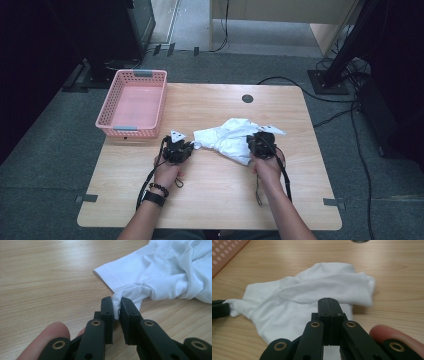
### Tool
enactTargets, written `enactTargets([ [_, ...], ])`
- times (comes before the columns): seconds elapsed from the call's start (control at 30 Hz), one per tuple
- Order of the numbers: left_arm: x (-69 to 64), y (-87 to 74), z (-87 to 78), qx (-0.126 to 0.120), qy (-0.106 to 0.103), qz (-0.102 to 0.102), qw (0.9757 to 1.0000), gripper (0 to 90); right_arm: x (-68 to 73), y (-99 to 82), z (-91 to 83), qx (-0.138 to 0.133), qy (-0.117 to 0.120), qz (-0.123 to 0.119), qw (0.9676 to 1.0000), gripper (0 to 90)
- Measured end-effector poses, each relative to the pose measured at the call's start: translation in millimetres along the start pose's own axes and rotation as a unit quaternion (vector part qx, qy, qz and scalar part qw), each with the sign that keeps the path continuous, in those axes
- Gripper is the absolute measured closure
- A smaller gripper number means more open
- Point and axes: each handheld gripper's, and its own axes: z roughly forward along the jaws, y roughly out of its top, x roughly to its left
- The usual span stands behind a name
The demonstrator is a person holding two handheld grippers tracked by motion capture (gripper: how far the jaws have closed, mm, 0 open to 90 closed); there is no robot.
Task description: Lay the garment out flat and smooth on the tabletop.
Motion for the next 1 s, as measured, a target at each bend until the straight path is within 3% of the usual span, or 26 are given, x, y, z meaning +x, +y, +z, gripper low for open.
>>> enactTargets([
  [0.1, -0.2, 0.1, 0.1, 0.000, 0.000, 0.001, 1.0000, 82.6, -17.3, -2.1, -11.0, -0.003, 0.000, 0.019, 0.9998, 90.0],
  [0.17, -0.5, 0.1, 0.2, 0.000, 0.000, 0.003, 1.0000, 82.6, -18.6, -2.9, -12.4, 0.007, 0.018, 0.026, 0.9995, 90.0],
  [0.3, -0.4, 0.1, 0.2, 0.000, -0.003, 0.003, 1.0000, 82.6, 1.9, -4.0, -2.8, 0.013, 0.068, 0.032, 0.9971, 71.4],
  [0.47, -0.5, -0.1, 0.3, 0.000, -0.007, 0.004, 1.0000, 82.9, 32.4, 1.2, 26.1, 0.025, 0.093, 0.065, 0.9933, 62.0],
  [0.63, -0.5, -0.1, 0.0, 0.001, -0.009, 0.007, 0.9999, 82.9, 50.1, 5.8, 49.3, 0.033, 0.084, 0.114, 0.9894, 55.9],
  [0.77, -0.4, -0.2, 0.0, 0.001, -0.009, 0.006, 0.9999, 82.9, 57.8, 4.9, 65.1, 0.048, 0.034, 0.127, 0.9901, 52.9],
  [0.83, -0.4, -0.3, -0.1, 0.001, -0.010, 0.006, 0.9999, 83.3, 61.4, 2.8, 69.5, 0.048, 0.017, 0.110, 0.9926, 56.5],
  [0.93, 0.2, -0.3, -0.1, 0.001, -0.012, 0.004, 0.9999, 84.2, 62.1, -0.3, 68.0, 0.046, -0.006, 0.079, 0.9958, 79.4],
  [1.0, 0.4, -0.2, -0.2, 0.001, -0.012, 0.004, 0.9999, 84.4, 55.7, -1.8, 63.8, 0.040, 0.002, 0.078, 0.9961, 89.9],
])
